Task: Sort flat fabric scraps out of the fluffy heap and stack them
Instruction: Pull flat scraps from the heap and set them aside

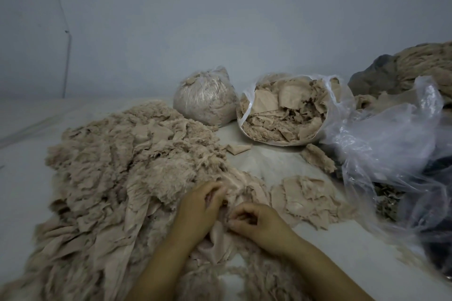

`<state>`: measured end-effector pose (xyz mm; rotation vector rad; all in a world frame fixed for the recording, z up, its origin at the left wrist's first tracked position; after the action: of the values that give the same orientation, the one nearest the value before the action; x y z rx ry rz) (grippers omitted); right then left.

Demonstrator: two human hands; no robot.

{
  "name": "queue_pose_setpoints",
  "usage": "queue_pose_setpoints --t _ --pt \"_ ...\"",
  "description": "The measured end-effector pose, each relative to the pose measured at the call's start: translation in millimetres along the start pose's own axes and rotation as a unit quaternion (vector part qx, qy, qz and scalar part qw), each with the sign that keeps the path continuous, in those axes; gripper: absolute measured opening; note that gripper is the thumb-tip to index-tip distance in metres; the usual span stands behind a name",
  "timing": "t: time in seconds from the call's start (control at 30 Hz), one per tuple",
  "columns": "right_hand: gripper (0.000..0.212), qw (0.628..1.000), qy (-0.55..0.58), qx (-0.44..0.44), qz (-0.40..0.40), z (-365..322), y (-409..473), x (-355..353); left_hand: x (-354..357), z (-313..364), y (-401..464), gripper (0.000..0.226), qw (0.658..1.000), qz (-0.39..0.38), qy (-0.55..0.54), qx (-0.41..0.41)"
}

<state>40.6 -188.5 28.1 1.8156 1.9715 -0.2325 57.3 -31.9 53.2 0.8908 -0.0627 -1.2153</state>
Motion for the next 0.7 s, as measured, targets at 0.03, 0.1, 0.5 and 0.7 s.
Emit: queue_pose_setpoints --t 0.03,0.1,0.5,0.7 --pt "0.003 0.999 -0.044 -0.019 -0.001 2.4 0.1 0.3 -4.5 -1.5 3.0 0.021 0.999 -0.014 -0.006 -0.028" --pt "0.007 0.995 -0.087 -0.039 0.019 4.2 0.1 -0.1 -14.5 -6.6 8.0 0.04 0.991 -0.102 0.039 -0.082" --pt "0.024 0.998 -0.05 -0.032 0.005 3.0 -4.3 6.0 -20.1 -2.9 0.9 0.033 0.919 -0.085 -0.302 -0.238" --pt "0.026 0.976 0.153 -0.086 0.132 -7.2 -6.5 -0.6 -3.9 -11.1 -15.4 0.018 0.964 -0.205 -0.126 -0.11"
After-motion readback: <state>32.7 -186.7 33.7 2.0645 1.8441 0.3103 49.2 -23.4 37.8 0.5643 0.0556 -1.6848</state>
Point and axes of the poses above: each hand's wrist, its own y-axis towards the middle knuckle, its own x-axis out of the palm, z = x × y, the point moved 3 cm from there along y, towards the middle knuckle, and after that the axes turned 11 degrees about z, right-handed, at the moved point
